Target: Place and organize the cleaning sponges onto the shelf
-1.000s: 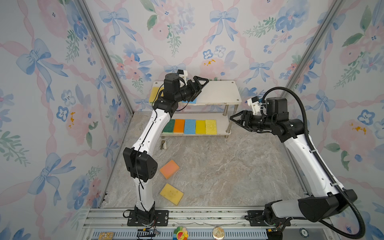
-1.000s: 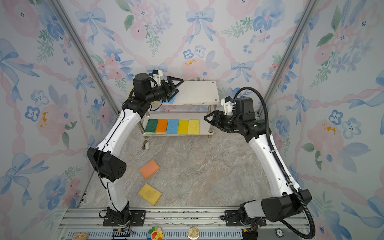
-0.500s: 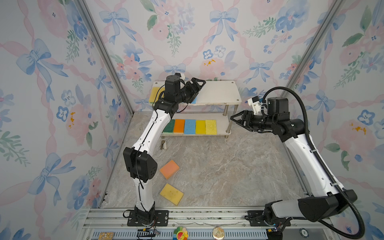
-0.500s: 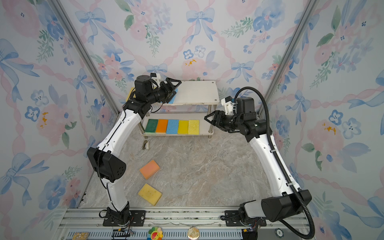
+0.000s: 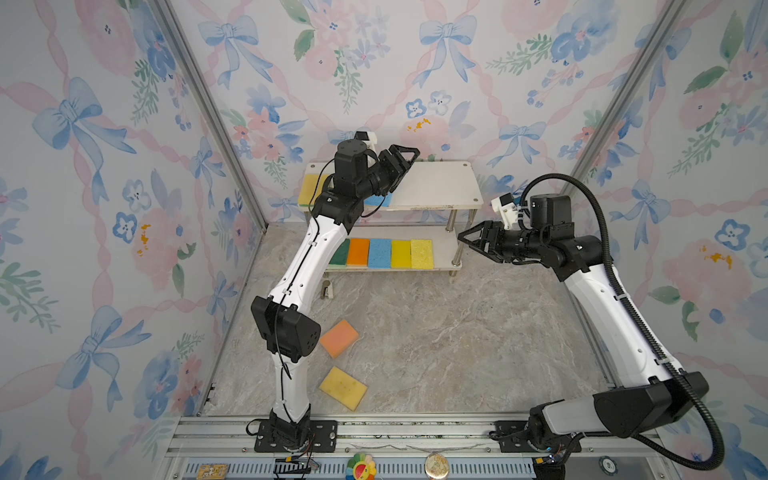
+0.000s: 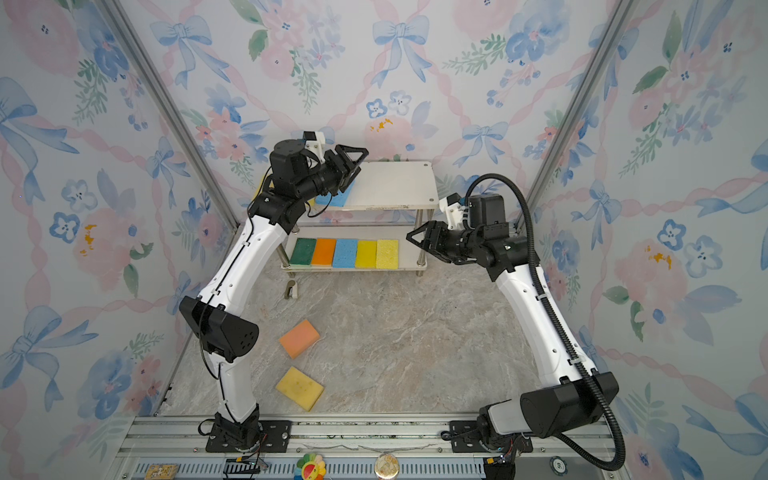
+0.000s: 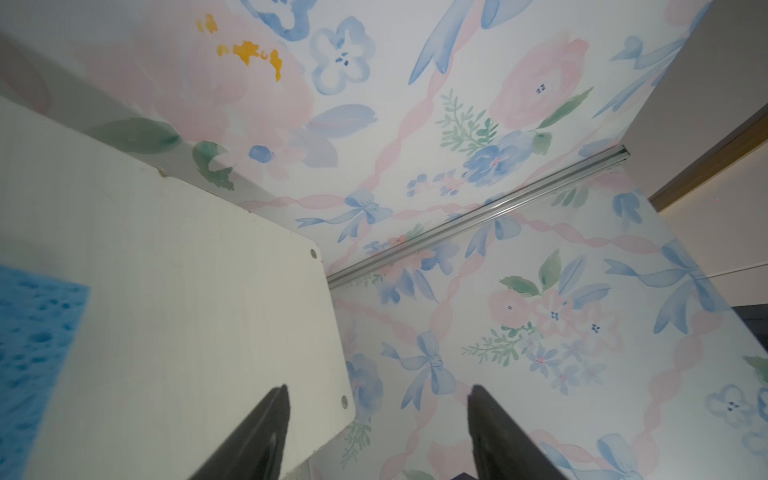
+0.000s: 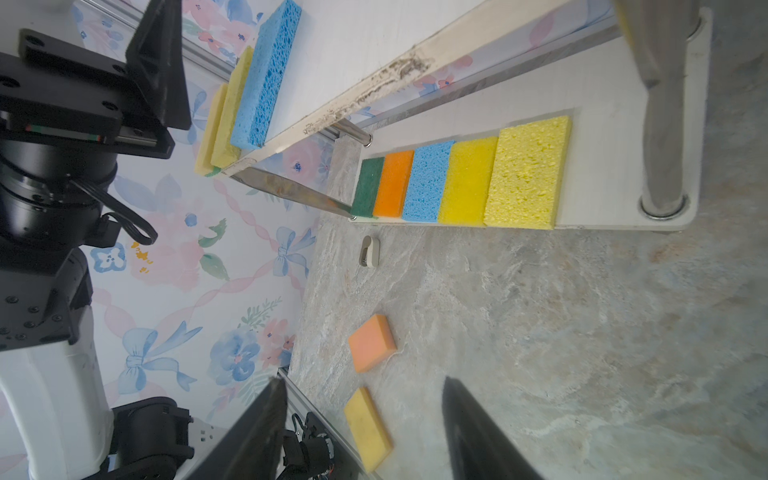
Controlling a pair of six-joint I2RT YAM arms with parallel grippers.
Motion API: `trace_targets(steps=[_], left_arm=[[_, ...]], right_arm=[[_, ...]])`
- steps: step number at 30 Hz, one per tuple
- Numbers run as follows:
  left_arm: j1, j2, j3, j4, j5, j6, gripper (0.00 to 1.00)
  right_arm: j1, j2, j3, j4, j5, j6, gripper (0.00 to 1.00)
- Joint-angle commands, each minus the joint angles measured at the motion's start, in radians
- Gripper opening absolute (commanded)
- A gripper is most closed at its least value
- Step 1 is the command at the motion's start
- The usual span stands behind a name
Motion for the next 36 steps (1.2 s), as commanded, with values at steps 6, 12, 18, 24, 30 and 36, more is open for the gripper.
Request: trace_targets(steps=[6, 12, 18, 24, 30, 36], left_arm=[[-0.019, 0.151, 0.110, 0.012, 0.049, -0.033, 0.23], [-0.012, 0.217, 0.153, 0.012, 0.043, -0.046, 0.14], [-0.003, 0.247, 0.153, 0.012, 0.025, -0.051, 0.12], [0.003, 0.257, 0.154, 0.012, -0.018, -0.051, 0.12], [0.011, 0.269, 0.164, 0.020, -0.052, -0.050, 0.12], [0.017, 0.269, 0.165, 0.024, -0.070, -0.047, 0.12]], right_arm=[[-0.007, -0.013, -0.018, 0.015, -0.019, -0.012, 0.62], [-0.011, -0.036, -0.041, 0.012, -0.017, -0.016, 0.62], [-0.019, -0.047, -0.051, 0.015, -0.017, -0.014, 0.63], [-0.020, -0.041, -0.054, 0.015, -0.021, -0.014, 0.63], [-0.020, -0.032, -0.051, 0.018, -0.029, -0.015, 0.63], [-0.019, -0.030, -0.053, 0.021, -0.037, -0.012, 0.63]])
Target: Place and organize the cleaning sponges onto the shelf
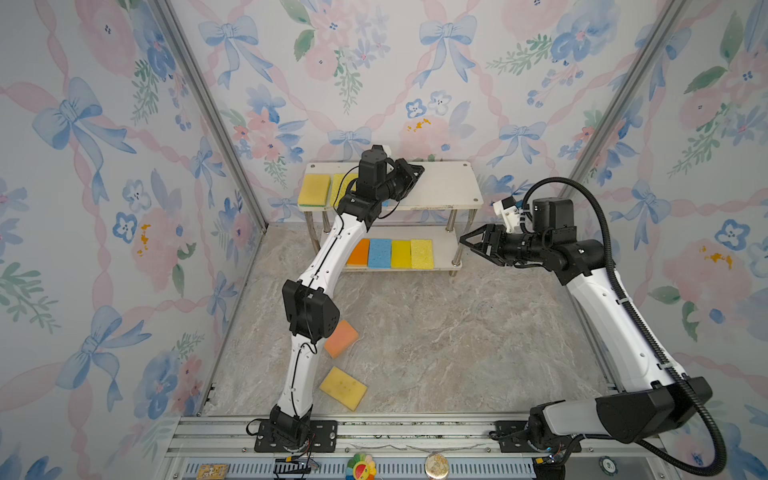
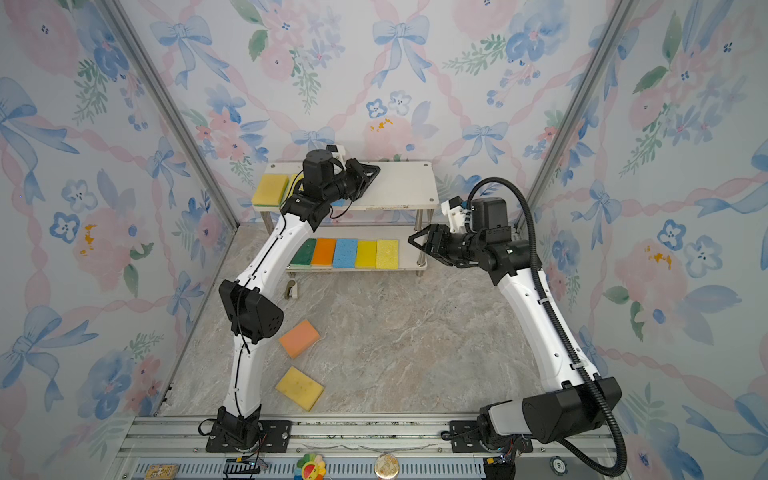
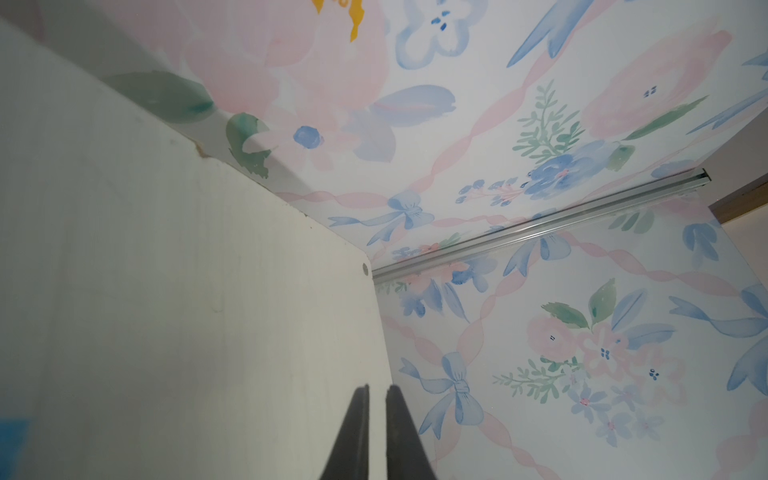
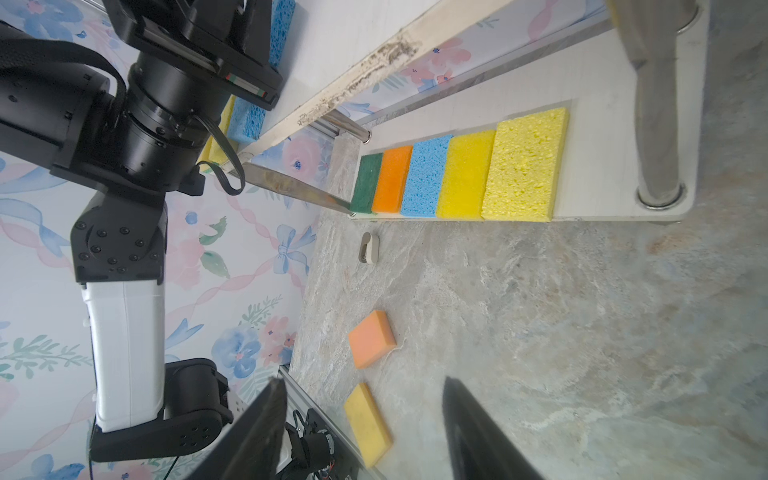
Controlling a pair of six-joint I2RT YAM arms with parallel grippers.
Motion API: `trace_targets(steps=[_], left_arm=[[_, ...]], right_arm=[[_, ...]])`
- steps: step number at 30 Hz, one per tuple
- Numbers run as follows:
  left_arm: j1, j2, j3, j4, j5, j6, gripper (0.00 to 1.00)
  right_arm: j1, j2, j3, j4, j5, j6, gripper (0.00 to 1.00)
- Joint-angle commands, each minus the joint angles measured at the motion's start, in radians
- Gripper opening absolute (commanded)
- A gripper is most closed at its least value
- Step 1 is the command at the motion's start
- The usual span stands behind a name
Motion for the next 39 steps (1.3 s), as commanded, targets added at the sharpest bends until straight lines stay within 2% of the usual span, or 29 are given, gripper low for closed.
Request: trace_targets(steps=[1, 21, 30, 39], left_arm=[[0.014, 0.028, 0.017, 0.006, -0.024, 0.012, 0.12], [0.043, -0.039, -0.070, 0.006, -0.060, 0.038, 0.11], [0.027, 0.006, 0.038, 0.019, 0.004, 0.046, 0.12], [-0.010, -0.067, 0.071, 0.079, 0.081, 0.062, 0.13]], right_arm=[[-0.007, 0.000, -0.012, 0.010, -0.021, -0.014, 0.63], [-0.007, 0.008, -0.017, 0.015, -0.030, -0.015, 0.63], [-0.005, 0.001, -0.022, 0.016, -0.025, -0.013, 0.63], [-0.004, -0.021, -0.028, 0.001, -0.007, -0.022, 0.63]])
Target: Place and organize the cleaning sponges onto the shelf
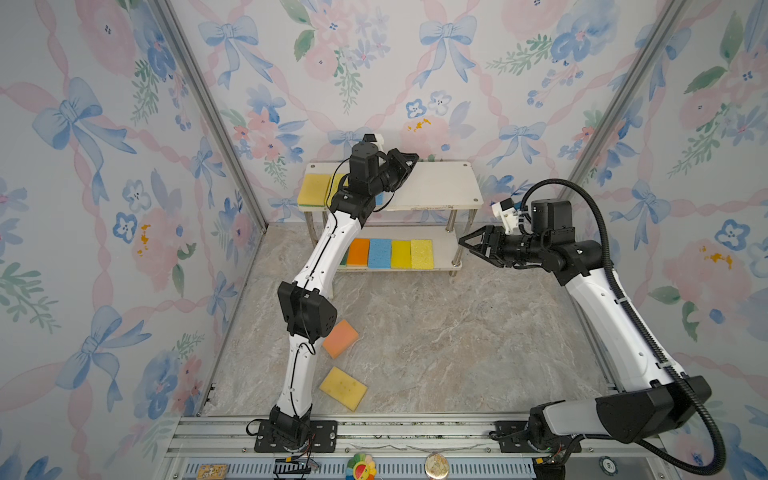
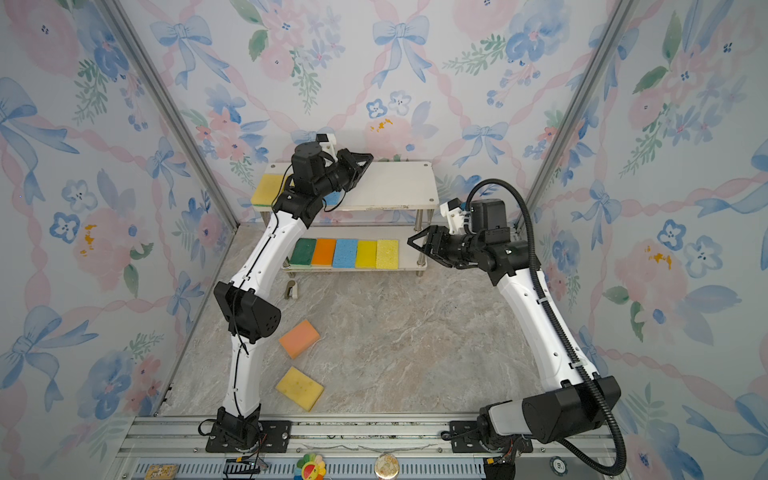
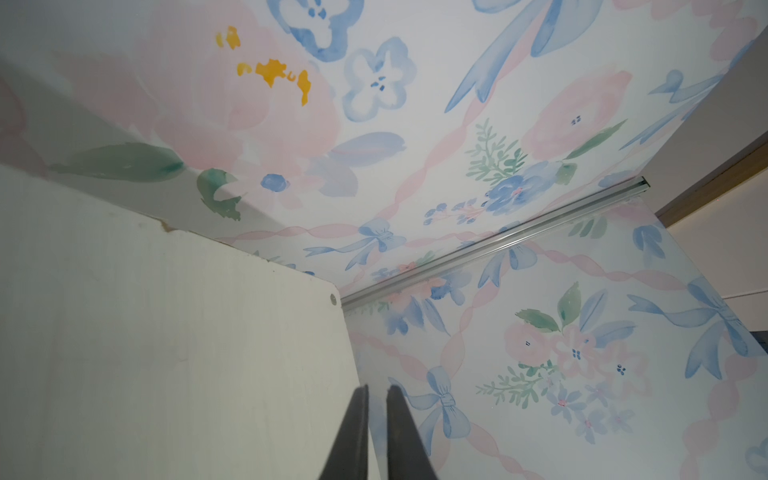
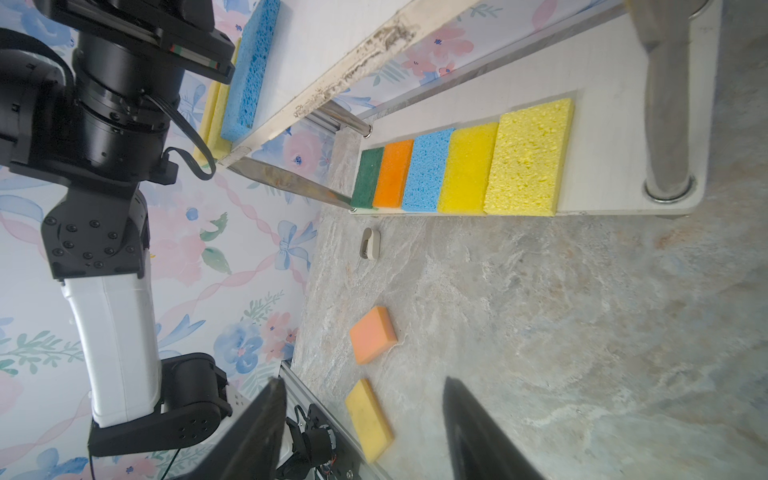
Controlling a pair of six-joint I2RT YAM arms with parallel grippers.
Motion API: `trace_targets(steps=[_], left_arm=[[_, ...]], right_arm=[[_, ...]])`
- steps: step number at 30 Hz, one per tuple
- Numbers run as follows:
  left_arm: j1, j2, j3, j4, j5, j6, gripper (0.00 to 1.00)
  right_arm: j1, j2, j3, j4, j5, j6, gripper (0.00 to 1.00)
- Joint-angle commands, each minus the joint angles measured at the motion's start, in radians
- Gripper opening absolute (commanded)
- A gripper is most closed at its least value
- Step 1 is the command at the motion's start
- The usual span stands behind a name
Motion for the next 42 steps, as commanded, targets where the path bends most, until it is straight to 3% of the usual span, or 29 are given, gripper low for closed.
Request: trace_targets(steps=[1, 5, 14, 16, 19, 21, 29, 31, 36, 42], left_arm=[[-0.025, -0.079, 0.008, 0.030, 0.057, 0.048, 0.13], [-0.042, -0.270, -0.200, 0.028, 0.067, 0.126, 0.13], [-0.019, -0.961, -1.124, -0.003, -0.014, 0.253, 0.16], [0.006, -1.083, -1.314, -0.027, -0.027, 0.266, 0.17], [0.063, -1.219, -1.541, -0.052, -0.030, 0.280, 0.28], [0.105, -1.283, -1.648, -0.083, -0.026, 0.280, 0.29], [0.205, -1.401, -1.789, -0.313, -0.107, 0.341, 0.63], [0.229, -1.425, -1.819, -0.344, -0.105, 0.351, 0.79], [0.254, -1.493, -1.873, -0.365, -0.082, 0.371, 0.95], [0.250, -1.582, -1.875, -0.376, -0.123, 0.364, 0.98]], right_arm=[[-0.003, -0.025, -0.016, -0.004, 0.004, -0.021, 0.63], [0.004, -0.032, -0.031, 0.004, 0.001, -0.015, 0.63], [0.030, -0.069, -0.071, -0.026, 0.023, -0.033, 0.63], [0.057, -0.086, -0.086, -0.046, 0.050, -0.039, 0.63], [0.129, -0.099, -0.120, -0.076, 0.100, -0.036, 0.63], [0.194, -0.092, -0.148, -0.099, 0.132, -0.030, 0.64], [0.458, -0.008, -0.341, 0.099, 0.204, 0.224, 0.70], [0.530, 0.046, -0.348, 0.137, 0.232, 0.322, 0.71], [0.692, 0.166, -0.344, 0.332, 0.338, 0.587, 0.76], [0.818, 0.344, -0.351, 0.593, 0.418, 0.851, 0.85]])
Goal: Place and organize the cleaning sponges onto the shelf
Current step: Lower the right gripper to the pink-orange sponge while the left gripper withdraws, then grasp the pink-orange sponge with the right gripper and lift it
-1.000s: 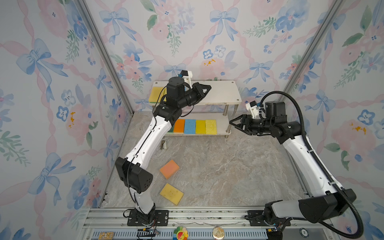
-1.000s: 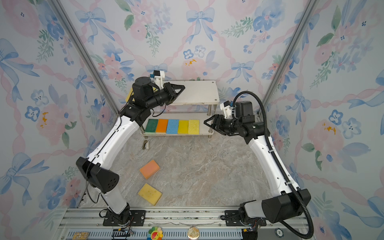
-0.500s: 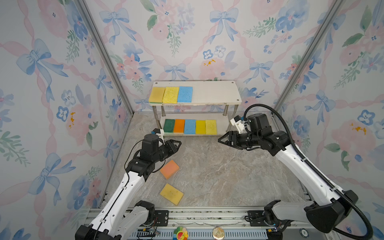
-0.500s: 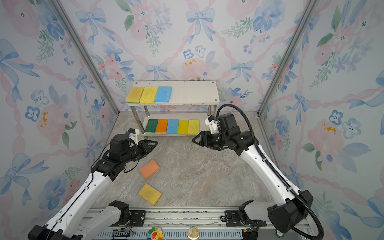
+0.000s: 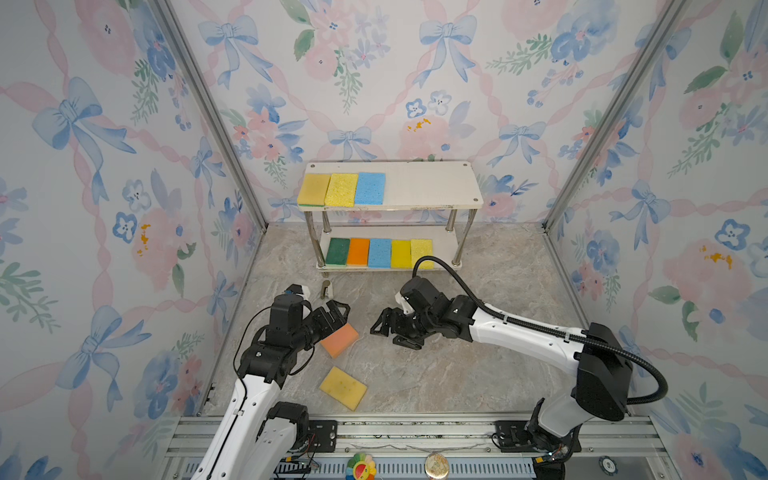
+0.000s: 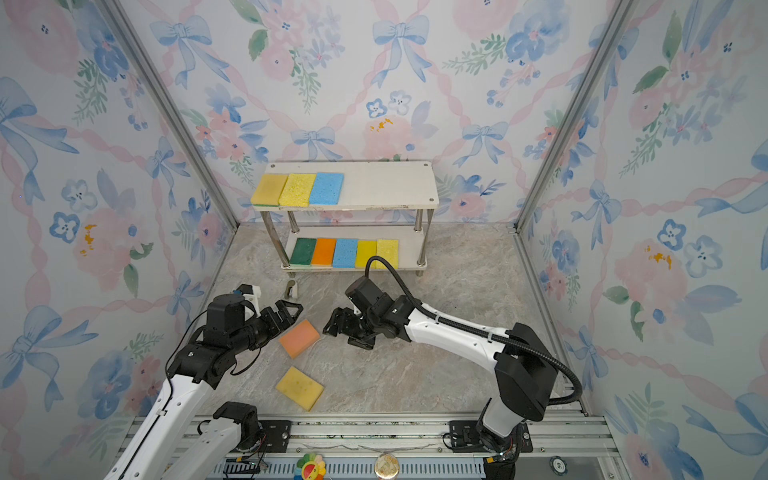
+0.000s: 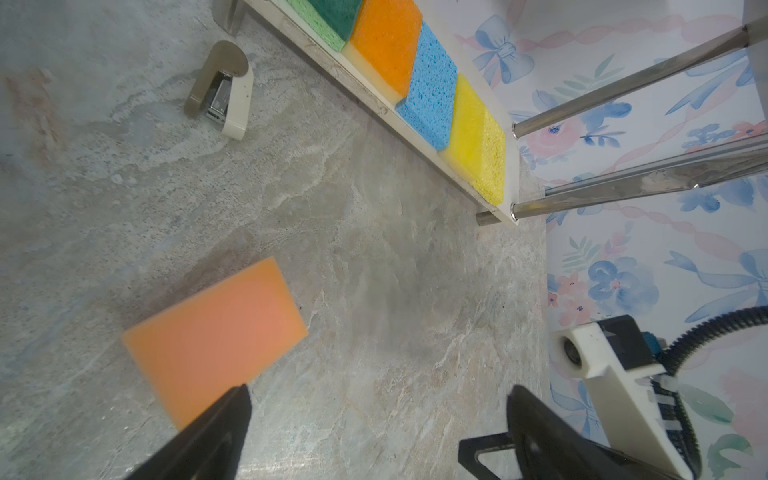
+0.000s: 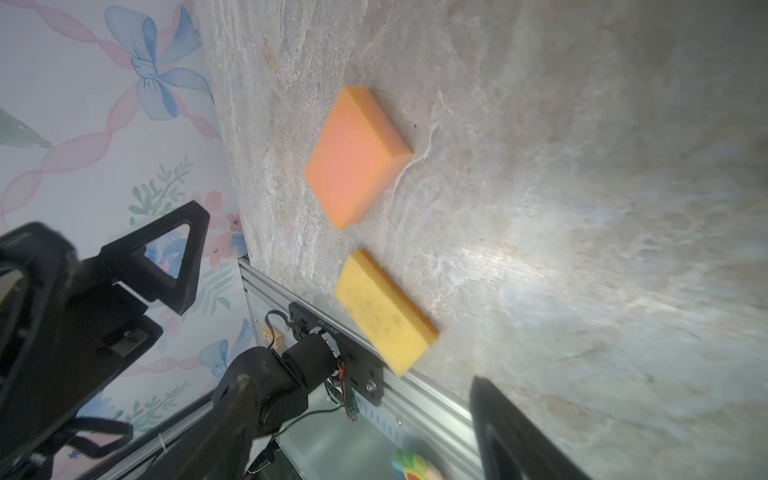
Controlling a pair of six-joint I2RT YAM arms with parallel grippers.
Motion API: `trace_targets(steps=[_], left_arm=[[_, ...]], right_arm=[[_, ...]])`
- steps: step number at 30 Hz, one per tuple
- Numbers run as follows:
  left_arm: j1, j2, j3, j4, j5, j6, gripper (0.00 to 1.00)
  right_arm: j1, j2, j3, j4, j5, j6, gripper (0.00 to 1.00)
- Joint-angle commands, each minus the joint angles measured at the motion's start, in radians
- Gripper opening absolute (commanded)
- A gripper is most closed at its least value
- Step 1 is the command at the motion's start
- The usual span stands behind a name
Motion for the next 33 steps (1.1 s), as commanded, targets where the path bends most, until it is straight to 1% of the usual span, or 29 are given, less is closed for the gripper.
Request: trace_targets(steps=[1, 3, 6, 12, 13, 14, 17, 24, 30, 33], left_arm=[[0.002, -0.054, -0.011, -0.018, -0.018, -0.002, 0.98], [0.003, -0.069, -0.010, -0.030, -0.010, -0.011, 0.98], [0.004, -0.071, -0.003, -0.050, -0.021, 0.012, 0.98], [0.004, -0.081, 0.008, -0.064, -0.096, 0.048, 0.98], [0.004, -0.081, 0.043, -0.073, -0.108, 0.049, 0.98], [0.004, -0.107, 0.046, -0.074, -0.111, 0.048, 0.98], [0.006, -0.111, 0.047, -0.073, -0.113, 0.053, 0.98], [0.005, -0.098, 0.052, -0.072, -0.105, 0.057, 0.98], [0.005, -0.094, 0.065, -0.073, -0.117, 0.071, 0.98], [0.005, -0.094, 0.061, -0.073, -0.110, 0.060, 0.98]], right_arm=[[0.042, 0.074, -0.007, 0.194, 0.084, 0.202, 0.85], [0.056, 0.108, 0.009, 0.186, 0.107, 0.214, 0.86], [0.069, 0.149, 0.028, 0.159, 0.129, 0.217, 0.87], [0.069, 0.236, 0.056, 0.169, 0.112, 0.236, 0.87], [0.069, 0.251, 0.065, 0.170, 0.107, 0.237, 0.87], [0.069, 0.262, 0.074, 0.169, 0.103, 0.233, 0.87], [0.069, 0.293, 0.106, 0.151, 0.105, 0.223, 0.87], [0.053, 0.368, 0.171, 0.158, 0.103, 0.230, 0.82], [0.049, 0.459, 0.274, 0.062, 0.113, 0.208, 0.75], [0.046, 0.493, 0.298, 0.054, 0.126, 0.214, 0.71]])
